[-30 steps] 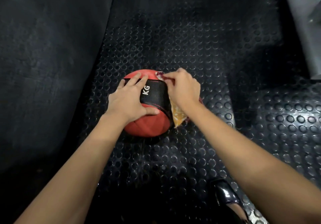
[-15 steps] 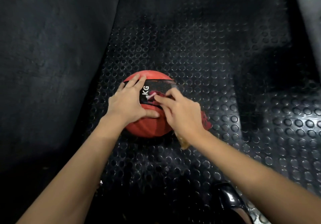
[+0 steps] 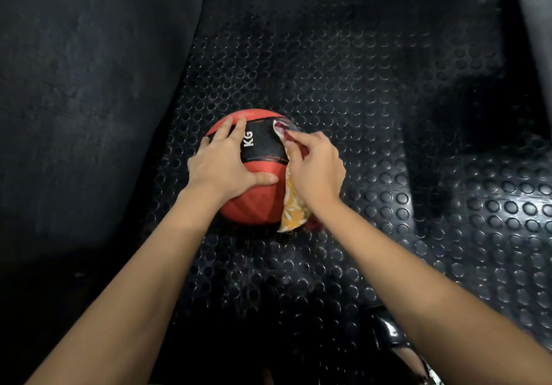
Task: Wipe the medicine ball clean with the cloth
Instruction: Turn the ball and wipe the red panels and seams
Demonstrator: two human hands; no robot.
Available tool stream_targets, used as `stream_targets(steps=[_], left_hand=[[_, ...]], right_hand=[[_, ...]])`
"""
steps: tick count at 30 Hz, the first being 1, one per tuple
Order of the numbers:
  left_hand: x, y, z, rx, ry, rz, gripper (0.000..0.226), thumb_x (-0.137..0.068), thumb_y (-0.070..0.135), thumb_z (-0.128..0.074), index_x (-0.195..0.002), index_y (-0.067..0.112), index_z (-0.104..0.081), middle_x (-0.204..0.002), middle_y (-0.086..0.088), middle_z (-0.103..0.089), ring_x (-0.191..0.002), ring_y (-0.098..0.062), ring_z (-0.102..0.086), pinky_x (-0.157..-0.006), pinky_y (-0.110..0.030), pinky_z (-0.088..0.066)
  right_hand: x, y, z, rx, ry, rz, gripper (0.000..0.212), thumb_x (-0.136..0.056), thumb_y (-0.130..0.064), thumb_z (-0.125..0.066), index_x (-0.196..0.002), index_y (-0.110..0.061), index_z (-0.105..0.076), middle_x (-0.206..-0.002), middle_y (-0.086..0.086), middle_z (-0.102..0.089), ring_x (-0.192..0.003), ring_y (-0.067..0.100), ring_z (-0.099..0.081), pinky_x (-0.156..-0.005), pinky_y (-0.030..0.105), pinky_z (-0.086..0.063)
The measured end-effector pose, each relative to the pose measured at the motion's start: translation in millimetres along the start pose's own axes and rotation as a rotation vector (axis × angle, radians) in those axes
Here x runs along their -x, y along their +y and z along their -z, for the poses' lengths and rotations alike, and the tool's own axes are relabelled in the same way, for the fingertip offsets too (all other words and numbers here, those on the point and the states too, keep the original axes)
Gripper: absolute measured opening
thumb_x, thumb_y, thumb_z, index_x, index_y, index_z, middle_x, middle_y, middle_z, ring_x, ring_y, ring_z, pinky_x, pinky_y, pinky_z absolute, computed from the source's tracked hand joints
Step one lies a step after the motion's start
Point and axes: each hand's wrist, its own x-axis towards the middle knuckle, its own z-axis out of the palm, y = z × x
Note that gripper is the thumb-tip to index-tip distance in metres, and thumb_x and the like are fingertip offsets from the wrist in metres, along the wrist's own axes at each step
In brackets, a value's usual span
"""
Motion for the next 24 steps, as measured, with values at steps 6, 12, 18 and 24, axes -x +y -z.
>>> stream_targets(steps=[6,12,18,24], left_hand=[[12,14,-3,-0.022,0.027,0.033,0.121,-0.059,0.068,-0.074,-0.152,0.031,-0.006,-0.159,0.013,-0.005,-0.143,-0.035,-0.019,-0.105,-0.054,-0.035],[10,12,14,0.079,0.227,-0.017,0.055,-0.086,0.062,-0.051,-0.136,0.037,-0.048,-0.14,0.004,-0.049,-0.123,-0.031,-0.05,-0.097,-0.042,-0.042],[-44,-36,-3,0.754,0.258,0.209,0.053,-0.09,0.04,-0.061,-0.136,0.016,-0.051,-0.134,-0.009,-0.056,-0.122,-0.023,-0.053,-0.102,-0.031,-0.039],[-49,-43,-21,1.154,-0.297,0.543,0.086,-0.068,0.084,-0.049,-0.13,0.026,-0.054,-0.126,-0.001,-0.06,-0.113,-0.024,-0.055,-0.094,-0.047,-0.042]], right_hand=[[-14,20,8,-0.057,-0.026,-0.166,0.024,-0.092,-0.035,-0.055,-0.113,-0.035,-0.066,-0.112,-0.009,-0.064,-0.107,0.016,-0.058,-0.083,0.032,-0.043],[-10,53,7,-0.321,-0.042,-0.289,0.021,-0.089,-0.035,-0.056,-0.103,-0.026,-0.069,-0.085,-0.01,-0.065,-0.077,0.012,-0.059,-0.076,0.037,-0.05],[-17,74,6,-0.683,0.039,-0.597,0.021,-0.095,-0.033,-0.052,-0.11,-0.019,-0.056,-0.111,0.001,-0.06,-0.103,0.018,-0.059,-0.092,0.034,-0.048],[-28,74,-5,-1.004,-0.314,-0.955,0.047,-0.092,-0.053,-0.044,-0.102,-0.011,-0.063,-0.085,0.012,-0.071,-0.077,0.026,-0.067,-0.073,0.038,-0.053]])
